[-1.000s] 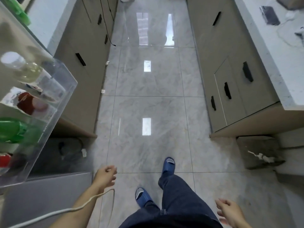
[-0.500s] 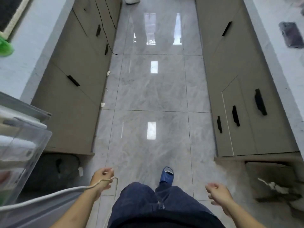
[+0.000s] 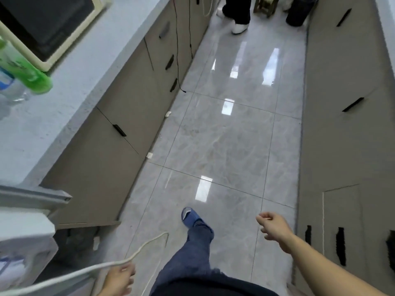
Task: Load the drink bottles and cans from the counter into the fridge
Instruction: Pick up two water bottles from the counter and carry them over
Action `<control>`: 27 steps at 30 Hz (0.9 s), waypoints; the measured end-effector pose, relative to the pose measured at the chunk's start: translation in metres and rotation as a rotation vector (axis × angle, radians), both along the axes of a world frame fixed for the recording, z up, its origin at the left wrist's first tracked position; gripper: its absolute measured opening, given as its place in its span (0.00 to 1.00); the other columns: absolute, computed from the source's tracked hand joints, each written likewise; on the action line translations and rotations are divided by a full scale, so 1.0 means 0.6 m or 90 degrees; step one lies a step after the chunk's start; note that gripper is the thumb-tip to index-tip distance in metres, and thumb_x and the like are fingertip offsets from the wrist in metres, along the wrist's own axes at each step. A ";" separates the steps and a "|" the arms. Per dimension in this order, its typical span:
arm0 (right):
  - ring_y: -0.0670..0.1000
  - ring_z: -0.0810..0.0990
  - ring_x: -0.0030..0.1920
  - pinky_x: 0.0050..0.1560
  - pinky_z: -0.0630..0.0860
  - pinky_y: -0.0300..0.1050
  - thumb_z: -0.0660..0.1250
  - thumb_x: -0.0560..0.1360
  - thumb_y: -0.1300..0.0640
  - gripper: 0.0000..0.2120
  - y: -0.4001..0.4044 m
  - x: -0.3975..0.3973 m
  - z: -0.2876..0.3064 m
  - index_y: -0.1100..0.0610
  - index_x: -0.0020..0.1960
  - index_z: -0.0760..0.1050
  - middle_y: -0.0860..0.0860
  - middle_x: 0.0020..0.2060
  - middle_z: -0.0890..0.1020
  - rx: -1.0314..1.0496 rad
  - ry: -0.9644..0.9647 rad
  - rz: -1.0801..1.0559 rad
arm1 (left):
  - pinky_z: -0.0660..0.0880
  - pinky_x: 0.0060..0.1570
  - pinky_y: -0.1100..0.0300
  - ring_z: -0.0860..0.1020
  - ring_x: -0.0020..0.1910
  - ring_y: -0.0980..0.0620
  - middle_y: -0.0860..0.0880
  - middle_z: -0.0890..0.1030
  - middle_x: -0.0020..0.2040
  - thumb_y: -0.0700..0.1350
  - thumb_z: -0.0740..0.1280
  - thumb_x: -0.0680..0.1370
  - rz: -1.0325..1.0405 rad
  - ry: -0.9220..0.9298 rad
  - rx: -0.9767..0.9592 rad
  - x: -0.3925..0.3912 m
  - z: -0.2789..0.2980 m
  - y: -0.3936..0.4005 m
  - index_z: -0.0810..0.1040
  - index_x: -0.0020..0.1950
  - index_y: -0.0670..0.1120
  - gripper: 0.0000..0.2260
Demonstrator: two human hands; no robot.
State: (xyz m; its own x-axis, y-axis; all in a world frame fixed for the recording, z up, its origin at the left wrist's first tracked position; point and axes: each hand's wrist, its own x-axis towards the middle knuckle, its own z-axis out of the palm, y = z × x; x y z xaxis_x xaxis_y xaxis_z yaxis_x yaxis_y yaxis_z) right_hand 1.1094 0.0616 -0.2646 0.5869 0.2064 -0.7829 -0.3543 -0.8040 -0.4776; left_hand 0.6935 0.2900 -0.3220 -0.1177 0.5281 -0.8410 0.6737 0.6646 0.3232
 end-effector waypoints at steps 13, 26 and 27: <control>0.51 0.69 0.28 0.30 0.67 0.39 0.69 0.77 0.57 0.07 0.256 0.221 0.014 0.60 0.43 0.75 0.55 0.32 0.73 -0.111 0.014 0.178 | 0.68 0.32 0.61 0.70 0.32 0.51 0.46 0.75 0.35 0.42 0.63 0.81 0.153 -0.207 0.110 0.292 0.113 0.269 0.77 0.45 0.42 0.07; 0.52 0.68 0.28 0.27 0.64 0.37 0.70 0.76 0.58 0.06 0.730 0.339 -0.019 0.60 0.43 0.76 0.54 0.27 0.72 -0.040 0.007 0.518 | 0.70 0.27 0.61 0.73 0.29 0.49 0.45 0.78 0.32 0.43 0.65 0.79 0.469 -0.066 0.124 0.334 0.118 0.253 0.80 0.50 0.39 0.08; 0.53 0.69 0.28 0.27 0.66 0.38 0.70 0.76 0.57 0.06 0.766 0.327 -0.013 0.60 0.44 0.77 0.53 0.27 0.74 -0.027 0.005 0.550 | 0.69 0.27 0.61 0.73 0.29 0.49 0.45 0.78 0.33 0.43 0.65 0.80 0.494 -0.065 0.121 0.341 0.121 0.250 0.79 0.51 0.39 0.08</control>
